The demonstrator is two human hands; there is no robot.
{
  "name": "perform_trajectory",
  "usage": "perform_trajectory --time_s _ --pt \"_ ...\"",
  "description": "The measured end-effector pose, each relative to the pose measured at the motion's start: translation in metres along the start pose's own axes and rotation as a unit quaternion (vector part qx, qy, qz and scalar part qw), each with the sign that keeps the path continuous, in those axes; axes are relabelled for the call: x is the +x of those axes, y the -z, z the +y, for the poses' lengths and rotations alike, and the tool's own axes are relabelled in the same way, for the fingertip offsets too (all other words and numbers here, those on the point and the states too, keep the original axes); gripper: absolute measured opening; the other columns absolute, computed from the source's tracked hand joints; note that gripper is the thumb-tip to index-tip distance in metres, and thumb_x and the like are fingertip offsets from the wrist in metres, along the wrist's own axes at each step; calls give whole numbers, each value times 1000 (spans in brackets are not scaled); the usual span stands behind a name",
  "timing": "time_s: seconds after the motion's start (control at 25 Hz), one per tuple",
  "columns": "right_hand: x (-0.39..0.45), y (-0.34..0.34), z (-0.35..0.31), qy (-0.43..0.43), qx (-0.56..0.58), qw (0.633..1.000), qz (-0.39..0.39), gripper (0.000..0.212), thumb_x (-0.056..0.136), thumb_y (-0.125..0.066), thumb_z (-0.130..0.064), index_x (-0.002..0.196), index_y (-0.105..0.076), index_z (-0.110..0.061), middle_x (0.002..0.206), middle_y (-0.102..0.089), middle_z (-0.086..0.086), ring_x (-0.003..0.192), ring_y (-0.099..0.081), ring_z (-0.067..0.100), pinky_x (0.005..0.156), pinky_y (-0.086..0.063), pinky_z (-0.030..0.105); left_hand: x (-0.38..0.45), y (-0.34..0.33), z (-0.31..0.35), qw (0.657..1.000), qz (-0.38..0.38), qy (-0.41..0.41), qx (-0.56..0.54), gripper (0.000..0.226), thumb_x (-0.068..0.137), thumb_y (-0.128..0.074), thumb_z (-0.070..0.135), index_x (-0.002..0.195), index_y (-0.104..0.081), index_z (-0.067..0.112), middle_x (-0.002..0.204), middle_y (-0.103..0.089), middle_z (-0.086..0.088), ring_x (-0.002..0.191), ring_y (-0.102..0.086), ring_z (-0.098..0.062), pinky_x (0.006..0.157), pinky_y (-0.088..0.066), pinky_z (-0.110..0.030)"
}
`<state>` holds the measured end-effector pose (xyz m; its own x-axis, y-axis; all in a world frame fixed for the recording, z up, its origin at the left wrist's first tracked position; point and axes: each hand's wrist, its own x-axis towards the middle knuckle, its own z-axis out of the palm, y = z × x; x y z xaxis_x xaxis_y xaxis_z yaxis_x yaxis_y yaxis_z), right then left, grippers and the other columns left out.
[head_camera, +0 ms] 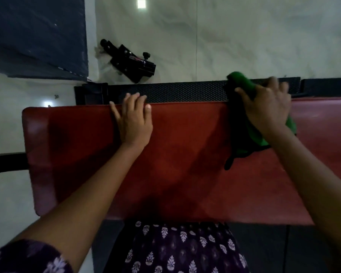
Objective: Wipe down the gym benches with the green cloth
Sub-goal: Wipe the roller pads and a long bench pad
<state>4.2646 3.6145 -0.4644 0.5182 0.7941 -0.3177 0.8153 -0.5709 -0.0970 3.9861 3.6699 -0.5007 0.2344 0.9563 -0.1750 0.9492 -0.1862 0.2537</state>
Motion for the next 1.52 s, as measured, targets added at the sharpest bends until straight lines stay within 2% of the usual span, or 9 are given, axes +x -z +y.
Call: perform_trajectory --time_s 0.16,0.4,0.6,0.8,0.96,1.12,1.28,1.44,1.52 --pt "-8 -7 0 80 3 997 9 57 91 -44 -56 111 -63 -6 117 -48 17 109 -41 35 85 -33 41 -21 -26 90 981 -21 -193 -25 50 94 -34 36 130 -53 7 137 -51 -12 132 -41 -29 113 -10 -53" --pt "17 19 82 -43 -18 999 14 55 92 -45 -54 119 -62 -9 129 -41 20 116 -37 38 92 -34 44 -21 -46 117 982 -25 -187 34 55 92 -34 44 135 -48 13 134 -53 -2 125 -47 -24 110 -19 -56" --pt "4 3 61 120 -3 993 10 55 90 -46 -56 111 -65 -9 120 -48 15 110 -41 35 85 -34 40 -23 -41 113 982 -36 -178 58 56 92 -34 49 138 -45 18 134 -52 -2 124 -46 -24 109 -19 -57" --pt "20 22 140 -38 -3 997 60 56 89 -48 -56 112 -64 -8 124 -45 18 114 -40 37 88 -34 43 -17 -40 156 977 -33 -208 21 58 89 -37 40 137 -45 7 138 -49 -10 131 -41 -28 109 -9 -63" --pt "17 17 155 84 -16 995 54 58 88 -46 -56 104 -66 -5 119 -49 18 108 -44 39 82 -36 43 -17 -63 238 954 -41 -298 -4 61 89 -38 41 138 -44 4 143 -44 -11 134 -39 -27 110 -12 -61" --pt "30 31 213 -85 3 992 97 54 89 -49 -53 114 -63 -7 124 -44 20 113 -40 39 88 -35 45 -8 -85 294 942 -101 -319 36 66 92 -24 47 143 -37 6 147 -40 -8 136 -36 -25 112 -17 -59" --pt "34 26 218 39 -20 996 76 56 87 -49 -56 106 -65 -6 120 -48 18 109 -43 39 83 -36 44 -7 -95 296 940 -64 -332 46 61 92 -32 45 136 -47 6 132 -56 -8 116 -55 -26 99 -40 -48" --pt "50 44 274 -117 2 989 95 54 89 -49 -55 112 -64 -8 126 -42 18 115 -38 38 90 -35 44 -9 -93 301 938 -73 -337 24 59 93 -33 45 134 -49 5 124 -59 -9 103 -59 -27 89 -45 -42" --pt "49 39 270 -101 6 989 107 53 89 -49 -54 110 -63 -7 126 -43 17 115 -38 37 89 -34 44 -8 -91 300 941 -80 -328 17 58 92 -35 45 131 -50 5 119 -61 -10 99 -60 -27 86 -45 -41"
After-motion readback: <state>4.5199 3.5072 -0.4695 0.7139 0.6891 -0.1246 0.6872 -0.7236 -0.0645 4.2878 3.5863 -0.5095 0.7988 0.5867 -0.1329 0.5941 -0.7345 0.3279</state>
